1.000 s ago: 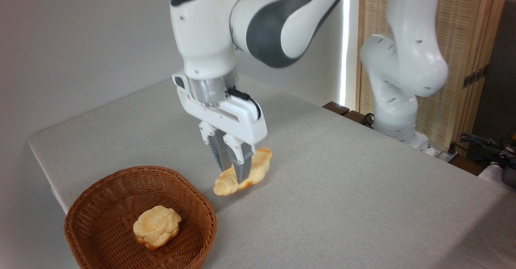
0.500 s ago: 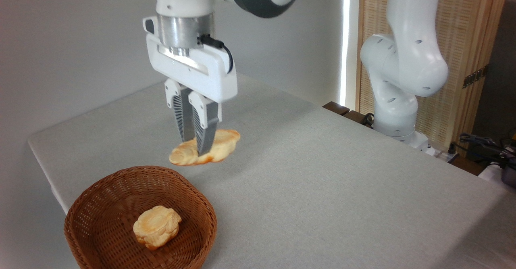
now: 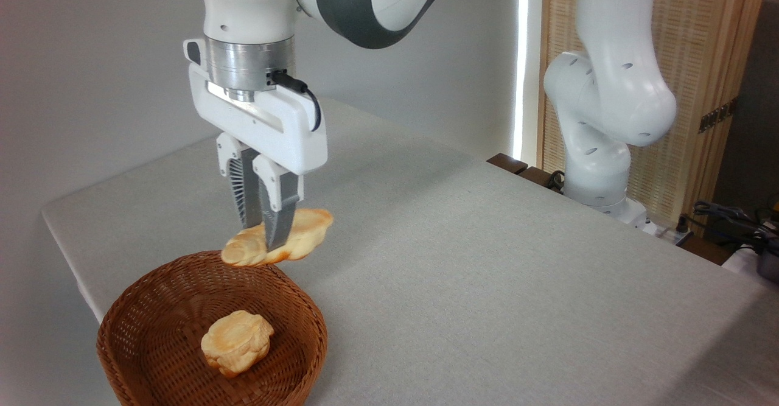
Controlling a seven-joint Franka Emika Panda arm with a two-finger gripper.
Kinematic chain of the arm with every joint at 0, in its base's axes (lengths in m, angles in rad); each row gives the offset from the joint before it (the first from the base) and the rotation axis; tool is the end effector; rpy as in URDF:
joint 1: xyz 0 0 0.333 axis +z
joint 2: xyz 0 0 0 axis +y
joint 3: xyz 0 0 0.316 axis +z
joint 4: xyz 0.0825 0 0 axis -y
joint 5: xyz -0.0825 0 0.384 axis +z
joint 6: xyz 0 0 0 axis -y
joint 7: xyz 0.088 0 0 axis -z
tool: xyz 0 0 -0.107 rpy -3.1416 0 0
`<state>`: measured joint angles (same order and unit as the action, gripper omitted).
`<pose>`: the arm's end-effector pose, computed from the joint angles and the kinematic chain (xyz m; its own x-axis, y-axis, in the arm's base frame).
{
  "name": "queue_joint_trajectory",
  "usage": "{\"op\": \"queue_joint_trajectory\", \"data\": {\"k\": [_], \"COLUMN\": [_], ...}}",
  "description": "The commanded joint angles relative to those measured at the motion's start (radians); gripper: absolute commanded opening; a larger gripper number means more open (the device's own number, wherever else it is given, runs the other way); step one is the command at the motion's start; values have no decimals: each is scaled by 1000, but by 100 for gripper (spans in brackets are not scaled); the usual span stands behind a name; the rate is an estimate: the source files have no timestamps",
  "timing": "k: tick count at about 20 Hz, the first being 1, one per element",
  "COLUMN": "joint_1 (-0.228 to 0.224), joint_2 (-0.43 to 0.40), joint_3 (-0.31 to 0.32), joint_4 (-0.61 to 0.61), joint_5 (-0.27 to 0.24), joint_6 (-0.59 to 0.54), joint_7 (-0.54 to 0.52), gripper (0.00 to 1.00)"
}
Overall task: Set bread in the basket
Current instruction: 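Lower the roll into the basket beside the bun and open the gripper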
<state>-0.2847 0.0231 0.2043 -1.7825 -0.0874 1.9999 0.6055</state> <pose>0.5870 -0.0537 0.5504 0.7720 -0.6021 0.2037 -0.6073 -0.7933 -0.0434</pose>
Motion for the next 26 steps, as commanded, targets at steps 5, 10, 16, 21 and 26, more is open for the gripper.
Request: {"op": "queue_joint_trajectory", "data": {"k": [5,10,16,21,26], "joint_1": [-1,-1,-4,-4,-4], "joint_2": [90,153,153,152,126], "joint_3": [3,0,-2,-3,0], "joint_4": [49,121,123,121,124], "joint_5": [-63,-63,-61,-58,-48], "joint_6": [193,206,206,204,52], "joint_7": [-9,-81,-109,-107,-98], "gripper": [89,100,100,100,100]}}
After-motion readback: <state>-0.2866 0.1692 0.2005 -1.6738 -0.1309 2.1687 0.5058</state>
